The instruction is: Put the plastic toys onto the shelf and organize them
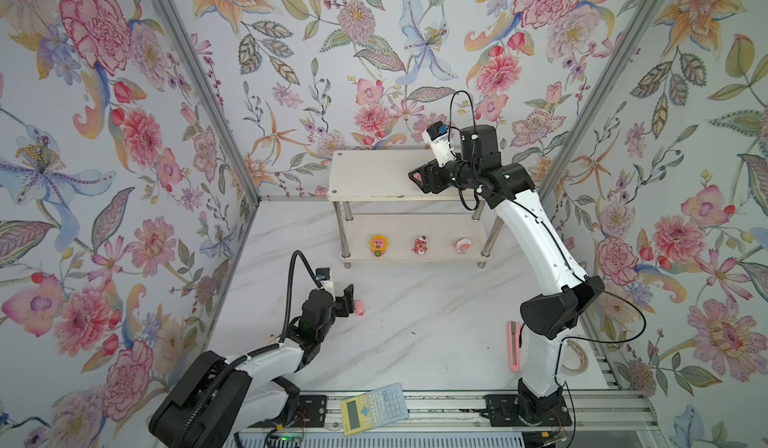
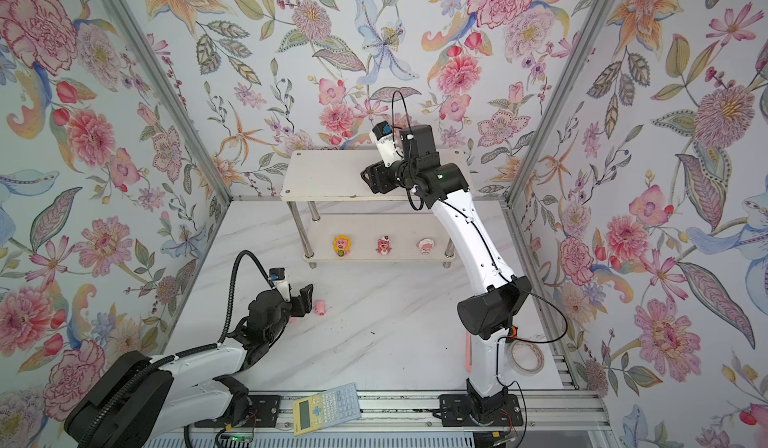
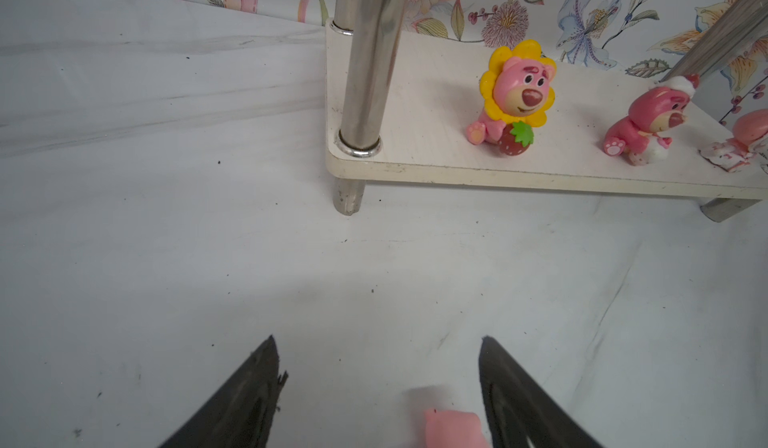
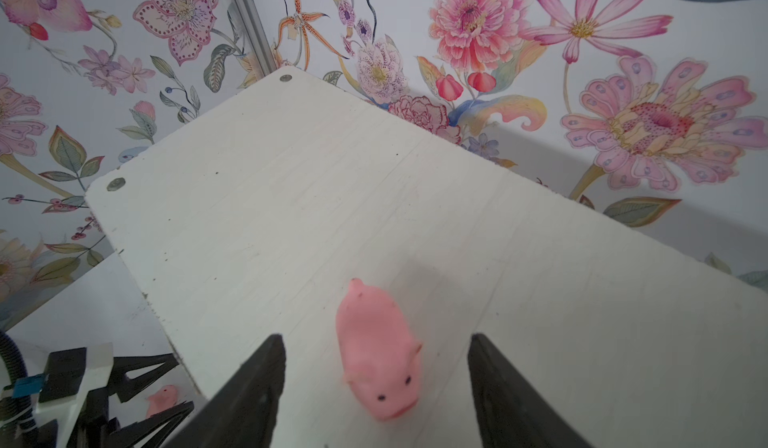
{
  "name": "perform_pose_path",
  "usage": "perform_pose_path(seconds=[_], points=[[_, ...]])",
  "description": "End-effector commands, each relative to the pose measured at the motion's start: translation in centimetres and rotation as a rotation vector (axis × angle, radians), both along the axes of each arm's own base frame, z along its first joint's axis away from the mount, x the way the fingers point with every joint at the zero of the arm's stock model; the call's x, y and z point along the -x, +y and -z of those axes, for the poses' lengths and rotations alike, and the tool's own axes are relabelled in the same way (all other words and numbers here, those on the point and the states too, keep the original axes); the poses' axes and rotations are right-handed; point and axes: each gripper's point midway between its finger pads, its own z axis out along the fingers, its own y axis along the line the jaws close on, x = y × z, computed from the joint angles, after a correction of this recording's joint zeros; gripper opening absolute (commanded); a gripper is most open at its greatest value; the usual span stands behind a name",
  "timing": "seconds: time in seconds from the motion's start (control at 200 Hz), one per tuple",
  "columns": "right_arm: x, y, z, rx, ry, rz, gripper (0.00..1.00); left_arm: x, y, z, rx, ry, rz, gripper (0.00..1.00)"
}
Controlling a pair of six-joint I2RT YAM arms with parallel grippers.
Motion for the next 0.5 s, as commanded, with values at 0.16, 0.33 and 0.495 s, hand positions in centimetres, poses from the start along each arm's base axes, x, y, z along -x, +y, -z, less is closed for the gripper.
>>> perform_pose_path(seconds=[0.16,0.33,0.495], points=[[-1.4,1.1,1.9,0.045,0.006,0.053,0.58,-0.4,0.2,0.5,-0.001,0.011,-0.011,0.77],[-1.4,1.6,2.4,0.065,0.007,0.084,0.39,-0.4,0.2,0.6,-0.002,0.013,-0.010,0.77],[-1.0,1.6,2.4,0.077,0.007,0.142,0.27,-0.3,0.4,0.6,0.001,0.009,-0.011,0.77]])
